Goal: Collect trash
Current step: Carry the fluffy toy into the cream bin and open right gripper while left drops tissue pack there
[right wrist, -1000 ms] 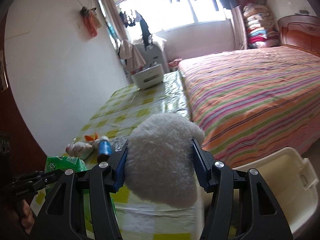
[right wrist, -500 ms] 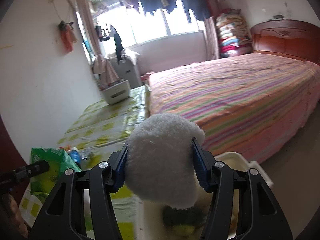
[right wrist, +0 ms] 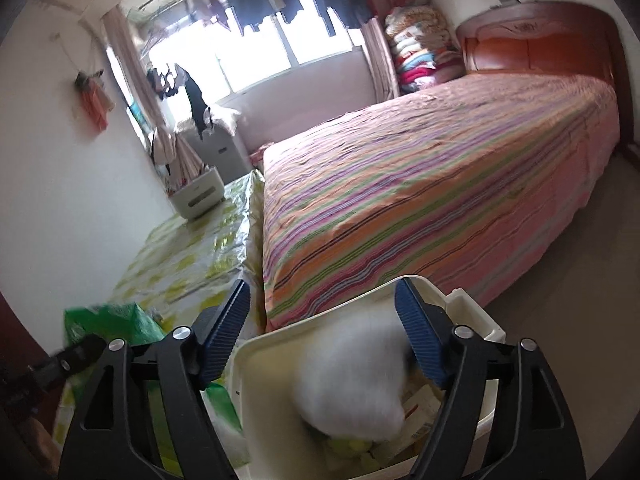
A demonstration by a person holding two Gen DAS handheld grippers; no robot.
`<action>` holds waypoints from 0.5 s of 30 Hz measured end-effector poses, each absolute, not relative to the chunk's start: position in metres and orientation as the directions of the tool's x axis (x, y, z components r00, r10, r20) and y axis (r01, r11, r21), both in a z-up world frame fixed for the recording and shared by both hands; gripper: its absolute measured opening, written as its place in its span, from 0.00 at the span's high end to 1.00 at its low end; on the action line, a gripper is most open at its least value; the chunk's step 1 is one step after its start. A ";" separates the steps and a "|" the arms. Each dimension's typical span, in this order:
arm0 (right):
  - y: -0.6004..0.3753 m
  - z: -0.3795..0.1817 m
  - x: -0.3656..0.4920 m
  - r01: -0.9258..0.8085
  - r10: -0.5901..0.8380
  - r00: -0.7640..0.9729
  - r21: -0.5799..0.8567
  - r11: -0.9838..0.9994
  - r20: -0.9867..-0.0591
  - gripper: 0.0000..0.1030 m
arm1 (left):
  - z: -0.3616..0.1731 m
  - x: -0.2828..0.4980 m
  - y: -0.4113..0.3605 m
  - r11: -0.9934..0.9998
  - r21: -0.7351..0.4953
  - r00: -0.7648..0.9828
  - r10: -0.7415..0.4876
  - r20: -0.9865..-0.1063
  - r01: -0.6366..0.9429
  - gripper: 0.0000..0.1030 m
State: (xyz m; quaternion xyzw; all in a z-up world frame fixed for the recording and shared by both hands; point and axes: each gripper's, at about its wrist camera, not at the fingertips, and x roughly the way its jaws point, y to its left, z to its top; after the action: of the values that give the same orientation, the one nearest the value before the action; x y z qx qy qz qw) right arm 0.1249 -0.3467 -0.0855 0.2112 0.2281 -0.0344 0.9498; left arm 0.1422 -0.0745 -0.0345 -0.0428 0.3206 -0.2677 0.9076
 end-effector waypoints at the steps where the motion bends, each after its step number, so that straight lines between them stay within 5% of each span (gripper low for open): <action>1: -0.350 -0.086 0.125 0.161 0.039 0.895 0.404 0.900 -0.444 0.26 | -0.036 0.143 -0.076 0.854 -0.246 0.650 -0.511 -0.562 0.459 0.83; 15: -0.393 -0.075 0.092 0.230 -0.061 0.949 0.546 0.806 -0.310 0.26 | -0.034 0.145 -0.117 0.835 -0.210 0.656 -0.533 -0.534 0.508 0.83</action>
State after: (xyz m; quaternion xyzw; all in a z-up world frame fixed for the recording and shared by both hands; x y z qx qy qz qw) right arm 0.0923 -0.3926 -0.0752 0.3018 0.1403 -0.0772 0.9398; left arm 0.1452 -0.1168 -0.0342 -0.0210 0.3003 -0.2863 0.9096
